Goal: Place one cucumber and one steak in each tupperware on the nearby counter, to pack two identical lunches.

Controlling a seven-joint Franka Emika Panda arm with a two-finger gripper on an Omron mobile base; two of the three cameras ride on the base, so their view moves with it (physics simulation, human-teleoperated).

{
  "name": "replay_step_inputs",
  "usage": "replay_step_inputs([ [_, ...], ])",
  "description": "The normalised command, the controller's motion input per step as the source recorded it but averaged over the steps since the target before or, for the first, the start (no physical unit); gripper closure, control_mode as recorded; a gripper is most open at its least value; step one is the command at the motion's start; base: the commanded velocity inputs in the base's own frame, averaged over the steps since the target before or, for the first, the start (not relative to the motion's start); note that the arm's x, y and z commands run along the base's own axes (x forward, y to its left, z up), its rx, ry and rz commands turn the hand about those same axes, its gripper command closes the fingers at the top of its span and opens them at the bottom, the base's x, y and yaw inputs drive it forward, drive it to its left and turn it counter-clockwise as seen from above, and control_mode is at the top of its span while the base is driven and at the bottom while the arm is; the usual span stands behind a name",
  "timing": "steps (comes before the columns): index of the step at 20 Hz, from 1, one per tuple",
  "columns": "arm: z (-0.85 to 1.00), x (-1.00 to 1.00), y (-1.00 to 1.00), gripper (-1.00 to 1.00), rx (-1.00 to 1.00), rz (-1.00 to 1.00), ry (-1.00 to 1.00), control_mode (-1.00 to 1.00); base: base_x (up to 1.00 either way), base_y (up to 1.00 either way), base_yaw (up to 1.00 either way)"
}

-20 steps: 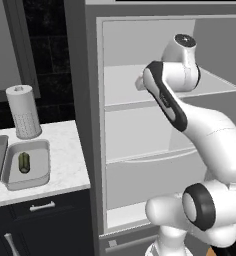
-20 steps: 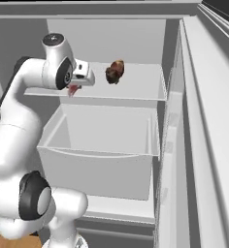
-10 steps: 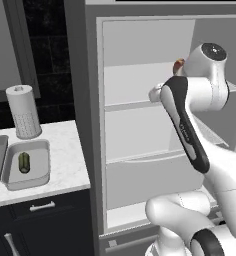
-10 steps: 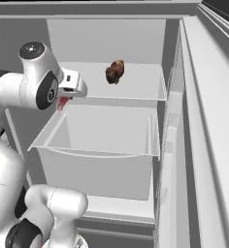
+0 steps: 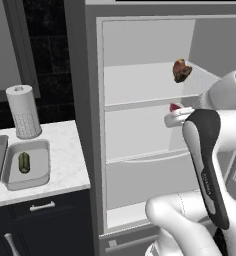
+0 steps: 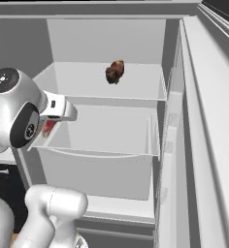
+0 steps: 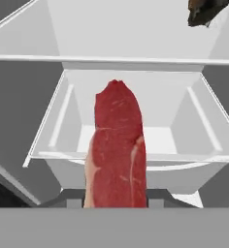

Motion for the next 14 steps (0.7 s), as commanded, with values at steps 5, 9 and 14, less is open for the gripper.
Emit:
replay_step_inputs([
  [5, -0.08, -0.20, 0.00, 1.00, -0.01, 0.00, -0.02, 1.00, -0.80, 0.08, 0.00],
  [9, 0.00, 0.00, 0.00, 1.00, 0.00, 0.00, 0.00, 1.00, -1.00, 0.57, 0.01],
  [14, 0.00, 0.00, 0.00, 1.00, 0.00, 0.00, 0.00, 1.00, -0.49, 1.00, 0.00],
])
